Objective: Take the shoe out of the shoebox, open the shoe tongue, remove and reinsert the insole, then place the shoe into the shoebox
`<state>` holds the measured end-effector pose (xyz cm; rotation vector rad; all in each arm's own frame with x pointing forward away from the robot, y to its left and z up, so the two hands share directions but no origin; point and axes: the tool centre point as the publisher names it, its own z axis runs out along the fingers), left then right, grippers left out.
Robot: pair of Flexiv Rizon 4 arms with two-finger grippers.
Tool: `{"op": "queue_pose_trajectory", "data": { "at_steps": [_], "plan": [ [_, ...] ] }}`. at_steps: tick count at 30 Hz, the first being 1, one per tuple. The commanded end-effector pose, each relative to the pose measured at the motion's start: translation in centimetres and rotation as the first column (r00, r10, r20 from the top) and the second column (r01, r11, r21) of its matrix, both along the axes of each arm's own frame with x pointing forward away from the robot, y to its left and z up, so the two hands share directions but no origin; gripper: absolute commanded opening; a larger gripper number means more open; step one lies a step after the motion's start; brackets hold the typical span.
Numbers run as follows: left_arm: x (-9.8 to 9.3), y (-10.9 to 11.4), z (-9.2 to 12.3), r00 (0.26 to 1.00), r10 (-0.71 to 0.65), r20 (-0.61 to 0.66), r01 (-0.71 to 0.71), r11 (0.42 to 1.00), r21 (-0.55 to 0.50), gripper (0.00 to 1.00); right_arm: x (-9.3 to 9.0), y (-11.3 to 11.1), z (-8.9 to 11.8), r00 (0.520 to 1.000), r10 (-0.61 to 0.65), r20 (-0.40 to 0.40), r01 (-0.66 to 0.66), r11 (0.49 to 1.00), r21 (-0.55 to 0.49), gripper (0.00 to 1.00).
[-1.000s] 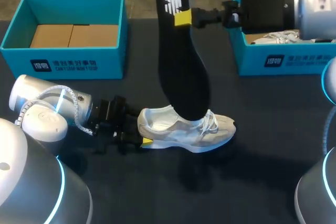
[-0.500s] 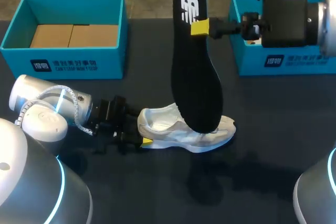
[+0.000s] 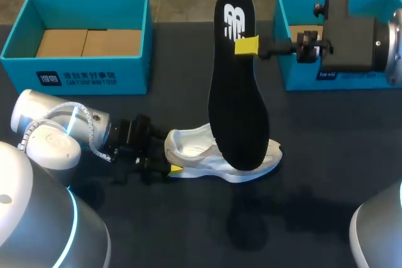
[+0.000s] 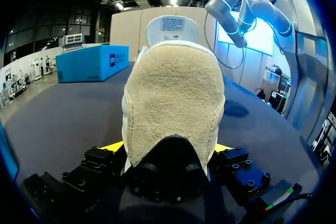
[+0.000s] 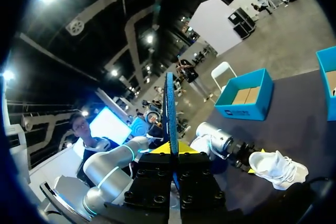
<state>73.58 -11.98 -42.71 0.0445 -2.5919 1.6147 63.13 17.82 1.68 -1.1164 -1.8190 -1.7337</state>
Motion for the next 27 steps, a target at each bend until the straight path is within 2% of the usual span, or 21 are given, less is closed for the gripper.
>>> {"op": "queue_pose_trajectory", "data": {
  "at_steps": [1, 21, 22, 23, 24, 27],
  "plan": [
    [0.24, -0.23, -0.47, 1.000, 0.000, 0.000, 0.000, 1.000, 0.003, 0.00, -1.44, 0.26, 0.17, 0.999, -0.040, 0.012, 0.039, 0.999, 0.025, 0.00],
    [0.24, -0.23, -0.47, 1.000, 0.000, 0.000, 0.000, 1.000, 0.003, 0.00, -1.45, 0.36, 0.16, 0.999, -0.047, 0.019, 0.047, 0.999, 0.008, 0.00],
    [0.24, -0.23, -0.47, 1.000, 0.000, 0.000, 0.000, 1.000, 0.003, 0.13, -1.45, 0.36, 0.16, 0.999, -0.047, 0.019, 0.047, 0.999, 0.008, 0.00],
    [0.26, -0.17, -0.35, 1.000, -0.007, 0.004, 0.007, 1.000, 0.019, 0.60, -1.45, 0.36, 0.16, 0.999, -0.047, 0.019, 0.047, 0.999, 0.008, 0.00],
    [0.27, -0.12, -0.26, 1.000, -0.009, 0.004, 0.009, 1.000, 0.017, 1.00, -1.45, 0.36, 0.16, 0.999, -0.047, 0.019, 0.047, 0.999, 0.008, 0.00],
    [0.15, 0.03, -0.26, 1.000, -0.019, -0.011, 0.020, 0.999, 0.046, 1.00, -1.45, 0.36, 0.16, 0.999, -0.047, 0.019, 0.047, 0.999, 0.008, 0.00]
  ]
}}
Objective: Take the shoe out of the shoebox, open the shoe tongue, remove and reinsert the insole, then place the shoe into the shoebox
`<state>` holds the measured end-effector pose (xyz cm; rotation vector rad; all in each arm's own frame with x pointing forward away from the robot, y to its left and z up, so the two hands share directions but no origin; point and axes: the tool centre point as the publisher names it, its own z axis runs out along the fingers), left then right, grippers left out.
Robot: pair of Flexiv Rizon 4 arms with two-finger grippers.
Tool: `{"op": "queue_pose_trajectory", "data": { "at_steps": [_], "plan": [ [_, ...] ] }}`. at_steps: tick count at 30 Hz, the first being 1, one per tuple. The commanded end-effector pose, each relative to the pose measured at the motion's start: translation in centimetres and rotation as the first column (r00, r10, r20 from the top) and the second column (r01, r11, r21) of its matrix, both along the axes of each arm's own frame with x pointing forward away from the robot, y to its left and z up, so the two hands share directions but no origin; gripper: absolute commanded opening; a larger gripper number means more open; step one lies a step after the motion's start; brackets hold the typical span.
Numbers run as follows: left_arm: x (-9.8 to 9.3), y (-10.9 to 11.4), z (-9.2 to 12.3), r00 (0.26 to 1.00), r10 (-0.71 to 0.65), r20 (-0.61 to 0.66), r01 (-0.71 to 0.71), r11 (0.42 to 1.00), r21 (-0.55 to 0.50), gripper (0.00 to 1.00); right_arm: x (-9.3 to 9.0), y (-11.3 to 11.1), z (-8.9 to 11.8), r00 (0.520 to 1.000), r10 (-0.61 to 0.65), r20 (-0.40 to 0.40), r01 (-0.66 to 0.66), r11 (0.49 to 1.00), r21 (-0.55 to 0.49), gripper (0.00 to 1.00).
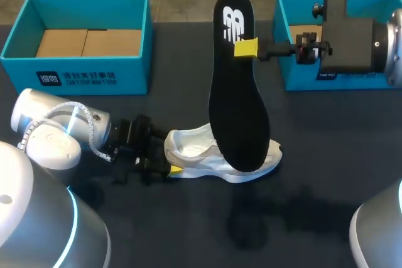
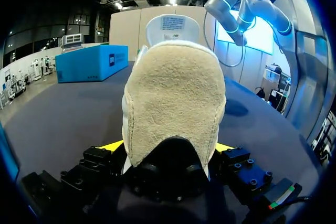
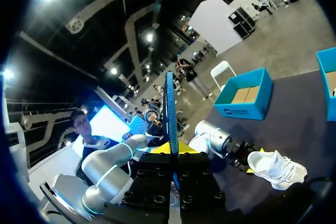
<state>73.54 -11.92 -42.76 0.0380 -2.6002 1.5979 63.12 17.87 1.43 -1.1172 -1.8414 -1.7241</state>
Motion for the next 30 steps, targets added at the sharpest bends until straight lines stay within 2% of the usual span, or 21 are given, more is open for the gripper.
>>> {"op": "queue_pose_trajectory", "data": {
  "at_steps": [1, 5, 14, 23, 30],
  "plan": [
    [0.1, 0.0, -0.3, 1.000, -0.012, -0.015, 0.013, 0.999, 0.042, 1.00, -1.4, 0.3, 0.4, 0.999, -0.049, 0.014, 0.049, 0.998, 0.026, 0.00],
    [-0.1, 0.3, -0.2, 1.000, -0.003, -0.029, 0.005, 0.997, 0.077, 1.00, -1.4, 0.3, 0.4, 0.999, -0.049, 0.014, 0.049, 0.998, 0.026, 0.00],
    [0.1, 1.6, 1.2, 1.000, 0.007, 0.024, -0.012, 0.977, 0.214, 1.00, -1.4, 0.3, 0.4, 0.999, -0.049, 0.014, 0.049, 0.998, 0.026, 0.00],
    [0.9, 2.4, 1.9, 1.000, -0.010, 0.016, 0.004, 0.937, 0.348, 1.00, -1.4, 0.3, 0.4, 0.999, -0.049, 0.014, 0.049, 0.998, 0.026, 0.00],
    [0.8, 2.8, 3.1, 0.998, -0.055, -0.010, 0.053, 0.895, 0.442, 1.00, -1.4, 0.3, 0.4, 0.999, -0.049, 0.014, 0.049, 0.998, 0.026, 0.00]
  ]
}}
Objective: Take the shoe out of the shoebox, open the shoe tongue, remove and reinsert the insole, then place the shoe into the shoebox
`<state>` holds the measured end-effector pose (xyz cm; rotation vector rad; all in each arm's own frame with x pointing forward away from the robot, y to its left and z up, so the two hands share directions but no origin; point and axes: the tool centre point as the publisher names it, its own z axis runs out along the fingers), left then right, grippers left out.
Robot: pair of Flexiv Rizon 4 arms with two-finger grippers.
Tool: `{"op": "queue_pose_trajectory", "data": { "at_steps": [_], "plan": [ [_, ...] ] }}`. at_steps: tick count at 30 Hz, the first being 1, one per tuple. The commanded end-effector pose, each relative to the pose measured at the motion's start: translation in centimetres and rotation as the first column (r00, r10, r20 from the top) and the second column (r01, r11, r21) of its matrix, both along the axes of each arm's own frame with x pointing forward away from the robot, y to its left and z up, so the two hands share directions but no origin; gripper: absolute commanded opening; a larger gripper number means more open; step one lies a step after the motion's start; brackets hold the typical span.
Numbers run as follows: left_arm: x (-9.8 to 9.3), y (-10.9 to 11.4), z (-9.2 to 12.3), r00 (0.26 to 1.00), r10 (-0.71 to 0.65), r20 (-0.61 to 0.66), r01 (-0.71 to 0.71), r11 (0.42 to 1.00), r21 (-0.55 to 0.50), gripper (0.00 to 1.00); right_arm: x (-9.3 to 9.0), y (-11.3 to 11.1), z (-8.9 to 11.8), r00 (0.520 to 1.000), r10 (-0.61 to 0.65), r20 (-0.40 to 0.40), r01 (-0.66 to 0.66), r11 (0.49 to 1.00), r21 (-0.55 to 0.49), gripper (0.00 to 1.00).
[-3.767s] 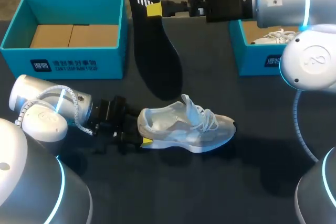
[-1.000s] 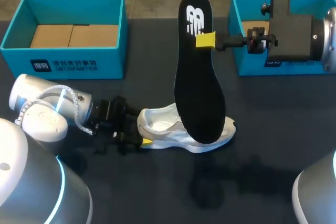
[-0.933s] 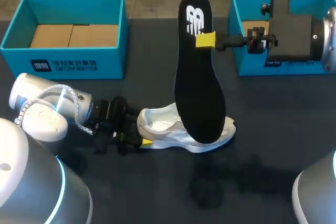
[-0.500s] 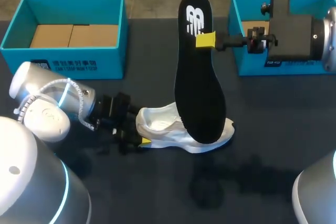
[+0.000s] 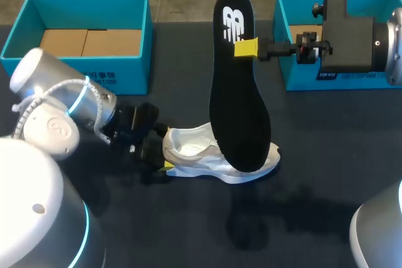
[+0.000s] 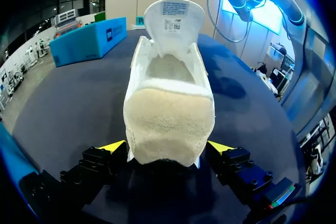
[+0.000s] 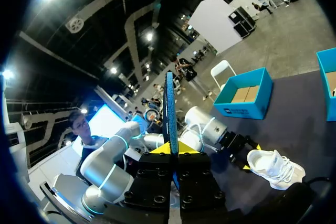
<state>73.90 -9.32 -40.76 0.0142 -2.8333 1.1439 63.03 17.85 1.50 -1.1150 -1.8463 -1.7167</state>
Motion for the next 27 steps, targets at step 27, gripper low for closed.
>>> {"op": "queue_pose_trajectory", "data": {
  "at_steps": [27],
  "plan": [
    [-0.5, -0.4, 5.8, 0.987, -0.156, -0.039, 0.147, 0.781, 0.607, 1.00, -1.3, 0.3, 0.3, 0.998, -0.054, 0.015, 0.053, 0.998, 0.030, 0.00]
  ]
}}
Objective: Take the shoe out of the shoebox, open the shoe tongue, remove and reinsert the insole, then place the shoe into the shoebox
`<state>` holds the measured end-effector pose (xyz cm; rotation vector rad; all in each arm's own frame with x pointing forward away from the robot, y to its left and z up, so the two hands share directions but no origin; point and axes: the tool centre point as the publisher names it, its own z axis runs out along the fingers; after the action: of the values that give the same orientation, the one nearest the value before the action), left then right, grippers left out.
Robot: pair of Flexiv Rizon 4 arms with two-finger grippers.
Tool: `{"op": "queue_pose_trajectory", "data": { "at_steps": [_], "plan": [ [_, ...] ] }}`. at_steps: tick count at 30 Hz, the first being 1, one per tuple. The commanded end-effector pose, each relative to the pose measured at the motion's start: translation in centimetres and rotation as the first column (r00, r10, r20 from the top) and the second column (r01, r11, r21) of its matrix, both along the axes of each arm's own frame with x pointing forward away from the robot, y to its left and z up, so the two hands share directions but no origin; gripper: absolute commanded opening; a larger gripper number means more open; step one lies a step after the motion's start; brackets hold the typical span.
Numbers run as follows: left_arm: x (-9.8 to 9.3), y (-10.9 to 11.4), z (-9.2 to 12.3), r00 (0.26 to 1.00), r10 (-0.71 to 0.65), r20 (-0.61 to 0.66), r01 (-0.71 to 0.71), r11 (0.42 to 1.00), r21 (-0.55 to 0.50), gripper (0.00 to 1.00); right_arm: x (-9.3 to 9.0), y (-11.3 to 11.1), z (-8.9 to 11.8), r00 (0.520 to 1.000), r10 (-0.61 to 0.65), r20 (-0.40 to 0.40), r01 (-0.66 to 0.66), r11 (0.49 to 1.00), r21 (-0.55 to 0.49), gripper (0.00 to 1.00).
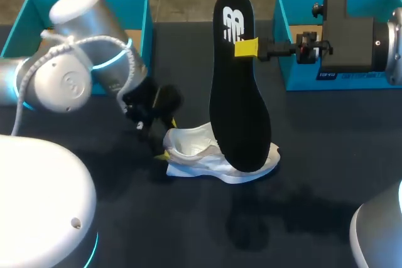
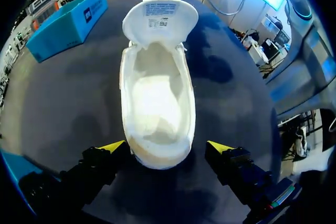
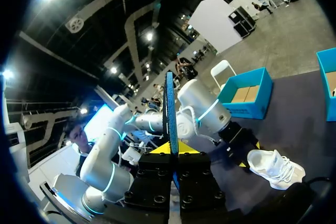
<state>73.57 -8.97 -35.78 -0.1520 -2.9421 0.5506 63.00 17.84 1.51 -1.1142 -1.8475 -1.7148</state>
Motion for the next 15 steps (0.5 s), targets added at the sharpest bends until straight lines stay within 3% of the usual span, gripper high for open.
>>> {"op": "queue_pose_trajectory", "data": {
  "at_steps": [1, 15],
  "plan": [
    [-0.1, -1.0, 0.9, 0.999, -0.035, 0.038, 0.023, 0.963, 0.270, 1.00, -1.3, 0.3, 0.3, 0.998, -0.055, 0.016, 0.055, 0.998, 0.031, 0.00],
    [0.0, -2.0, 1.6, 0.997, -0.040, 0.059, 0.018, 0.943, 0.332, 1.00, -1.3, 0.3, 0.3, 0.998, -0.055, 0.016, 0.055, 0.998, 0.031, 0.00]
  ]
}}
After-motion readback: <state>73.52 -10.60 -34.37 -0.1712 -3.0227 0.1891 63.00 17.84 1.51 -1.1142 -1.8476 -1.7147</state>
